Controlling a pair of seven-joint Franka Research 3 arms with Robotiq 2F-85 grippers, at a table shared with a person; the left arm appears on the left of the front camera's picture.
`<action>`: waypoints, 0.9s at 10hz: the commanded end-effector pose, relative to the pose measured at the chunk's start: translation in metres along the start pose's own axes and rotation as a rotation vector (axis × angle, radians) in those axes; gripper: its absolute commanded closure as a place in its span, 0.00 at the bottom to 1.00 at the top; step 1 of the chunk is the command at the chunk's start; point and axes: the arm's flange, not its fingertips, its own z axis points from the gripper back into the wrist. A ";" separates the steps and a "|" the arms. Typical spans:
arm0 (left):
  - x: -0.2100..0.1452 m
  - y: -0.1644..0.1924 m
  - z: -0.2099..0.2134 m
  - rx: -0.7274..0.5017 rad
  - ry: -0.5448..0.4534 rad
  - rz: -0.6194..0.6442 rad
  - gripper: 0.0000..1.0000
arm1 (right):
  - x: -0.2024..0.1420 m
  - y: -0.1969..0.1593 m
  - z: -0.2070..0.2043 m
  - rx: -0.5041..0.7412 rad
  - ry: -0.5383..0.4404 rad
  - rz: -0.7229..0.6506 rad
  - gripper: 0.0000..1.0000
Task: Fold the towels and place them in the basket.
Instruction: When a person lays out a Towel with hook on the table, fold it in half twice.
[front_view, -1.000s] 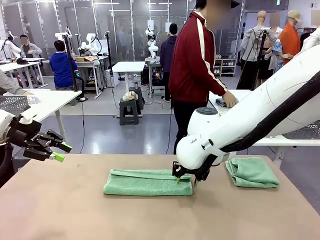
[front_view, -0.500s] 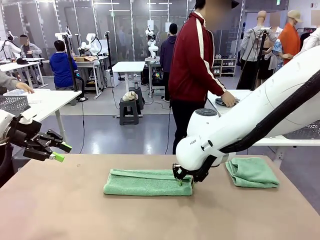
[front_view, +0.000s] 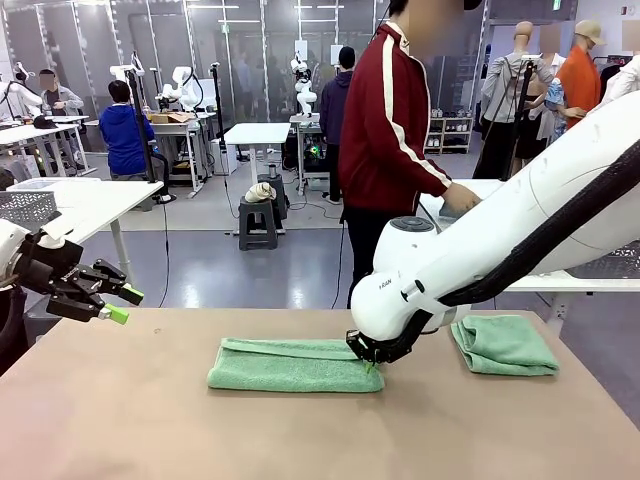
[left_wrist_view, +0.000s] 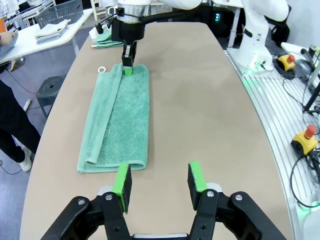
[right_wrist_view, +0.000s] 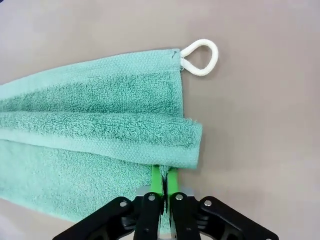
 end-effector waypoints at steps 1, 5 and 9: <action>0.002 -0.004 0.001 0.002 -0.006 -0.003 0.41 | -0.007 0.000 -0.006 -0.001 -0.008 -0.046 1.00; 0.002 -0.004 0.001 0.002 -0.006 -0.003 0.41 | -0.010 -0.020 0.025 -0.030 -0.034 0.078 1.00; 0.002 -0.004 0.001 0.002 -0.006 -0.003 0.41 | 0.000 0.031 0.061 -0.111 -0.069 0.202 1.00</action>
